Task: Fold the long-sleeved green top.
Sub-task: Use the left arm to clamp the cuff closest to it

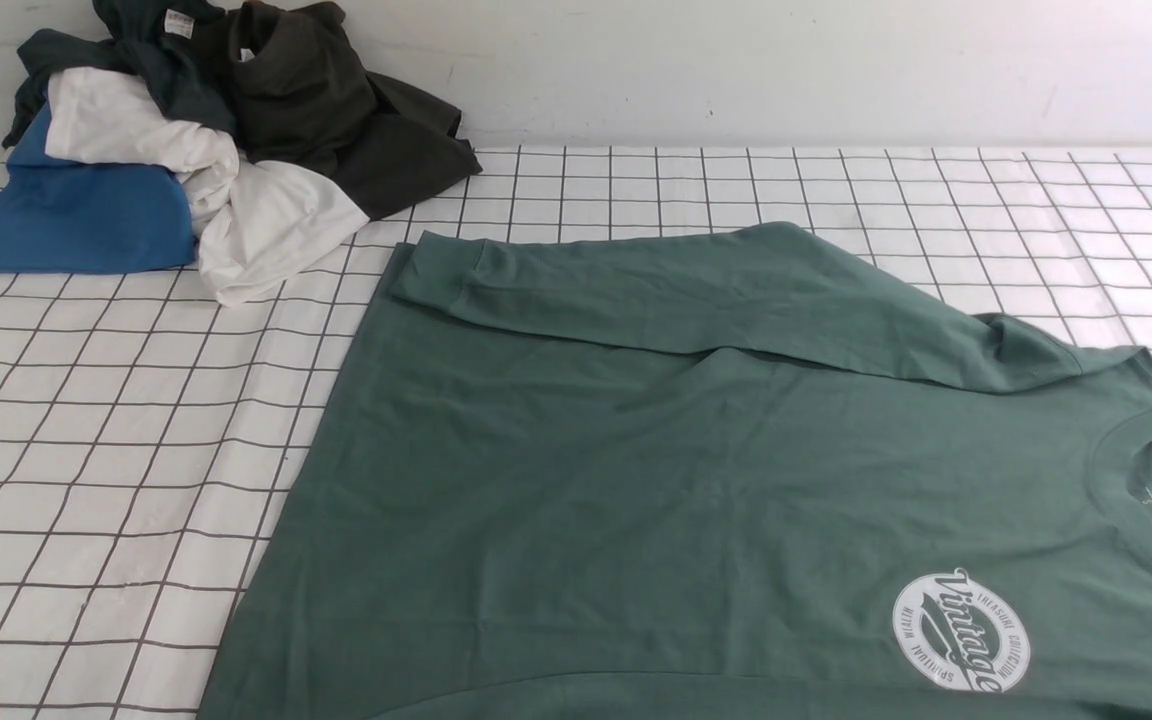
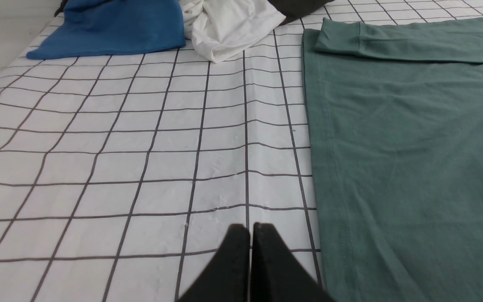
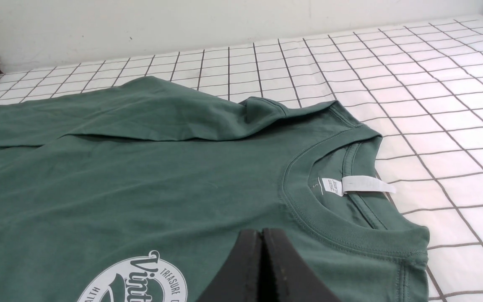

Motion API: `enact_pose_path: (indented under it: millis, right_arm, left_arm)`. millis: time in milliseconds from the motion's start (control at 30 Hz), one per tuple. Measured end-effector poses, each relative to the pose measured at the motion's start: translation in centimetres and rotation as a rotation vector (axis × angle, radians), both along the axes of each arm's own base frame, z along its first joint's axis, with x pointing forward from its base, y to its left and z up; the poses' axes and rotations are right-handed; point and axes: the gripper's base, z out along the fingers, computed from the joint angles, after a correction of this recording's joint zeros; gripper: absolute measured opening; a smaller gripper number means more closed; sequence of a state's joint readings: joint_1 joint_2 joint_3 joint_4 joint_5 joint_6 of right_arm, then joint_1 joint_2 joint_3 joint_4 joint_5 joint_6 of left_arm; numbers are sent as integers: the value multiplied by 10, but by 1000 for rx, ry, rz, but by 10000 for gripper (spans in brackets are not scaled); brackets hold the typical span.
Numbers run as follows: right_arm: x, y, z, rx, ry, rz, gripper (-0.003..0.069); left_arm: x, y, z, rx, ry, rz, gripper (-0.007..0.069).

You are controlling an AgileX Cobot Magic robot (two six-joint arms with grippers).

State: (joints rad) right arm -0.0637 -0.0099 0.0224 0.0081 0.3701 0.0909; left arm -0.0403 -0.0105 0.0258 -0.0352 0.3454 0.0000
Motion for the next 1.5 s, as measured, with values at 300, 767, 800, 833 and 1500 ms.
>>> enact_pose_path:
  millis: [300,767,800,833,1500]
  right_arm:
    - [0,0,0,12,-1,0,-14]
    - [1,16,11,1060,-93,12,-14]
    - [1,16,11,1061,-98,13,-14]
    - [1,15,11,1059,-102,13,-14]
    - [19,16,126,187,-156,164,-14]
  left_arm:
    - [0,-7,1,-353,21,18,-7]
    - [0,-18,15,-1147,24,39,-7]
    - [0,-18,15,-1125,17,35,-7]
    - [0,-18,16,-1095,8,26,-7]
    - [50,-28,128,73,684,-370,-1]
